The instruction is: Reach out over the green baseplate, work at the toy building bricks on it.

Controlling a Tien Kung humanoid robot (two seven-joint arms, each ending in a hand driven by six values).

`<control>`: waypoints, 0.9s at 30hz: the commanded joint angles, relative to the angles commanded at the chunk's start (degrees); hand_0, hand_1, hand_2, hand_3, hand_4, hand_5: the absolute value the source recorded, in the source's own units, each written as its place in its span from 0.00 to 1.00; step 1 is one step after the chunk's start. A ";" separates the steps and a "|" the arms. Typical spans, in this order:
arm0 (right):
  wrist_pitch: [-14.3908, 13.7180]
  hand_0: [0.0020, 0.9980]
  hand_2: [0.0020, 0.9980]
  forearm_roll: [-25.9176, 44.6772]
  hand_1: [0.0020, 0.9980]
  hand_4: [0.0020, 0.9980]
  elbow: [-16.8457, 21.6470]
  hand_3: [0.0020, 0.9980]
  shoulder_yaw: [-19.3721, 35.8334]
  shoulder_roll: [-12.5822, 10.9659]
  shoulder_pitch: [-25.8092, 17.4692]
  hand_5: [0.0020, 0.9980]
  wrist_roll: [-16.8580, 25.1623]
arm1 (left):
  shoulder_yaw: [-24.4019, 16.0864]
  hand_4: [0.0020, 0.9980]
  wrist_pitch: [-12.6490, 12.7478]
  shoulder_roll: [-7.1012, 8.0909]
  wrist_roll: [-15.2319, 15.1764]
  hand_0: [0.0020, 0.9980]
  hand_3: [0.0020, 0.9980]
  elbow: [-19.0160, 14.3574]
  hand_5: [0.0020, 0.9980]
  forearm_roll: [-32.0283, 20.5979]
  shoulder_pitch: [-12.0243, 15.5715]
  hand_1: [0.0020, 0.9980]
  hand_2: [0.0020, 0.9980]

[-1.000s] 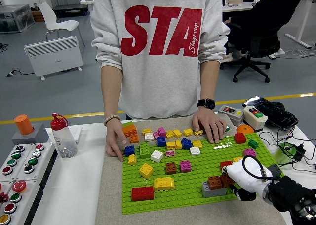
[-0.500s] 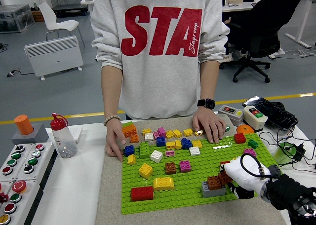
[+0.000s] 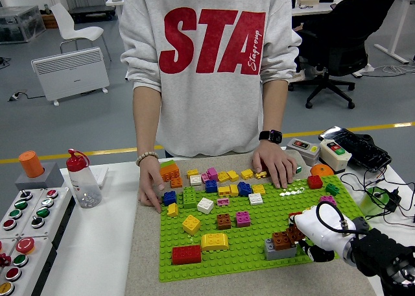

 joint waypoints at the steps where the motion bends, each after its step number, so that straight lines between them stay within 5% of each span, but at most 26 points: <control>1: 0.01 0.22 0.46 0.01 0.36 0.38 0.04 0.49 0.03 -0.01 0.00 0.23 0.00 | 0.00 0.28 0.00 0.00 0.00 0.65 0.56 0.00 1.00 0.00 0.00 0.69 0.67; 27: -0.26 0.21 0.46 3.77 0.35 0.38 -0.75 0.49 2.44 -0.59 -1.17 0.23 1.68 | -0.01 0.28 0.02 -0.06 0.02 0.65 0.56 0.00 1.00 0.00 0.02 0.69 0.67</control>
